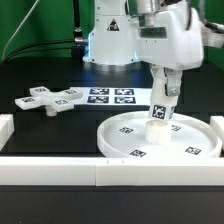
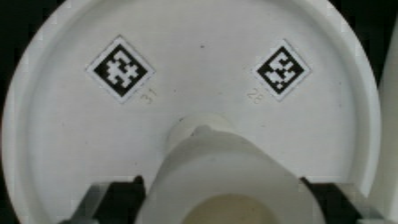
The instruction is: Assemble round table
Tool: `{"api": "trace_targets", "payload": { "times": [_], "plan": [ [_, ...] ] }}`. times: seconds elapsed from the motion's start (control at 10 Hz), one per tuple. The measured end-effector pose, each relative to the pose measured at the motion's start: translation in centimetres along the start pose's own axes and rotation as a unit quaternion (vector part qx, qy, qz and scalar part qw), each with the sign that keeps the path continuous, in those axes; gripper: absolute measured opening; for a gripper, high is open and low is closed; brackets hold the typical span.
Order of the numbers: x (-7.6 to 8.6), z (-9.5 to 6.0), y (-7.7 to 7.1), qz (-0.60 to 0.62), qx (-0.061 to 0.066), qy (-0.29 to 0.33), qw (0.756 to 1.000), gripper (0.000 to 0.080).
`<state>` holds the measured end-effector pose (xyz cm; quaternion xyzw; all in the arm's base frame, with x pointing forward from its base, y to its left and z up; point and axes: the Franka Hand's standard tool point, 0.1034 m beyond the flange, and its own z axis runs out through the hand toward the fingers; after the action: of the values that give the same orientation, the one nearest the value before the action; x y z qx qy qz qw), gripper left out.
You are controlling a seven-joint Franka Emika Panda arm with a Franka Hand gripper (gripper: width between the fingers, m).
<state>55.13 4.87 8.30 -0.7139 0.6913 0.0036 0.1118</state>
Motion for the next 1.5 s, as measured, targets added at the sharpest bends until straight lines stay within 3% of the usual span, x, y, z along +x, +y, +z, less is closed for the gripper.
{"api": "trace_targets", "payload": {
  "times": [0.2,0.3,0.4,0.5,0.6,1.0,1.3,1.5],
  "plan": [
    [0.4,-0.1,0.0,0.052,0.006,-0.011,0.999,0.0409],
    [0.2,0.0,0.0,0.051,0.006,-0.012,0.999,0.0501],
    [0.2,0.0,0.0,0.04,0.005,-0.012,0.999,0.0501],
    [0.2,0.0,0.0,0.021,0.006,-0.012,1.0,0.0619],
    [0.3,-0.1,-0.1,-0.012,-0.002,-0.016,1.0,0.0619],
    [0.4,-0.2,-0.3,-0.153,0.001,-0.017,0.988,0.0649],
    [0.5,-0.3,-1.0,-0.342,-0.02,-0.011,0.939,0.0649],
    [0.2,-0.4,-1.3,-0.452,-0.027,-0.006,0.891,0.0649]
  ]
}}
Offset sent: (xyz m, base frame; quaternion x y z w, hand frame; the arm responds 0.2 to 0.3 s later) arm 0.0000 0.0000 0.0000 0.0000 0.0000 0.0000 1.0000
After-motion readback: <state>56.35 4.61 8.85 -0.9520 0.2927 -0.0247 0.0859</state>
